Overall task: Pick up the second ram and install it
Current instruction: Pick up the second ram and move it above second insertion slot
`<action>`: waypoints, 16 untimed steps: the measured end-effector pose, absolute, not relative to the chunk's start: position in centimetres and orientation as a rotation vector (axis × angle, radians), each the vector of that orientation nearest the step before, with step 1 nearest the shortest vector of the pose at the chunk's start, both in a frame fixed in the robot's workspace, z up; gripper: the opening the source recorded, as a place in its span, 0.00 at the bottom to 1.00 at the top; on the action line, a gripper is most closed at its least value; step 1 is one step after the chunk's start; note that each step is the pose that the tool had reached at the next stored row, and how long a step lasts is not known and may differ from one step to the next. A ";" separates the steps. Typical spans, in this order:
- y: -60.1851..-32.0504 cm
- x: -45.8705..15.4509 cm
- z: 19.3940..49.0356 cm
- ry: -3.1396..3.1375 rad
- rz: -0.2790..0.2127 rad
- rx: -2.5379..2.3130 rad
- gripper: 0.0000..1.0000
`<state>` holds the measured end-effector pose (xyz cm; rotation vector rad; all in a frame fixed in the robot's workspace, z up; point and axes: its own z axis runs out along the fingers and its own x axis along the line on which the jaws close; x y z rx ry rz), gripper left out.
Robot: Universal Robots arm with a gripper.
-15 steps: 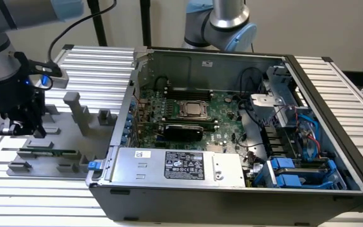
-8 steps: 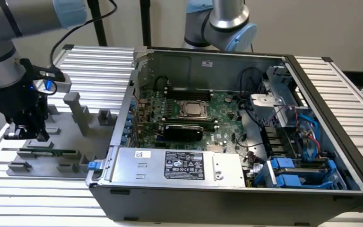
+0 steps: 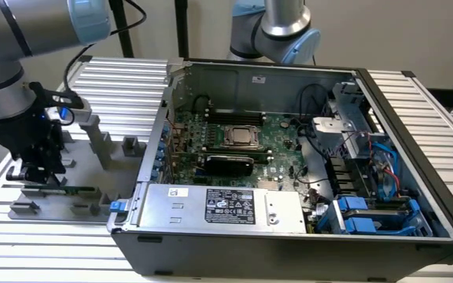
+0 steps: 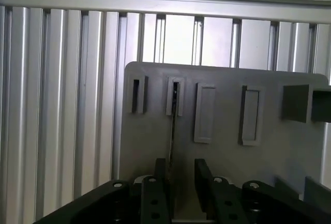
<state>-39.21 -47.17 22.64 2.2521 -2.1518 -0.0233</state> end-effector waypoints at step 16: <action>-47.3 -39.2 20.5 -2.153 -0.023 2.251 1.00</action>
